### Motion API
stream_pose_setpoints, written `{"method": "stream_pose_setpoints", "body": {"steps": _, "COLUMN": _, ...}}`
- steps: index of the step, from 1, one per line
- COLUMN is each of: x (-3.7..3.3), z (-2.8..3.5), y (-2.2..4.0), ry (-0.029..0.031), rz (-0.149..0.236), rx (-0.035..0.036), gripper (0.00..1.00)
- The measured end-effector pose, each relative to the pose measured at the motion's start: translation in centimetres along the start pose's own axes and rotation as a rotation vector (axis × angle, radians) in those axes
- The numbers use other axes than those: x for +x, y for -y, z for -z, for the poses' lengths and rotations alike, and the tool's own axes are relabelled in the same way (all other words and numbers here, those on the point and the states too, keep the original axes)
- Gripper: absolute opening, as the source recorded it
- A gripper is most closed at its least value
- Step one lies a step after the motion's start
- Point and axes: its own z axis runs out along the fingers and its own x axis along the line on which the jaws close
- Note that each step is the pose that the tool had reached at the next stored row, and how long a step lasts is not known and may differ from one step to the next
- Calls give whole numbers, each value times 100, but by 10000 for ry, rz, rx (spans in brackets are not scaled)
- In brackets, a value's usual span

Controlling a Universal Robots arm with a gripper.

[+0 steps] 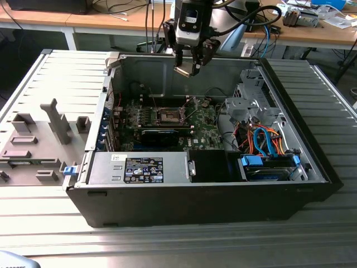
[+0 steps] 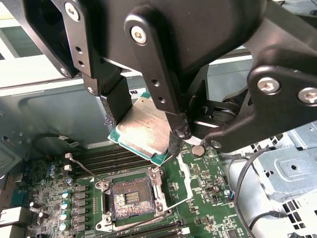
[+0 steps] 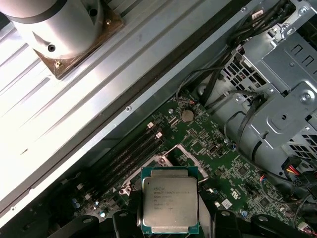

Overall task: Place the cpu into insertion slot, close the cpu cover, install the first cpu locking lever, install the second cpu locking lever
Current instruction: 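Place the cpu into insertion slot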

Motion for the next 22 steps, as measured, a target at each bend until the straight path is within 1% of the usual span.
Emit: {"method": "stream_pose_setpoints", "body": {"steps": 22, "x": 0, "z": 0, "y": 0, "ry": 16, "rz": -235, "rx": -11, "gripper": 55}}
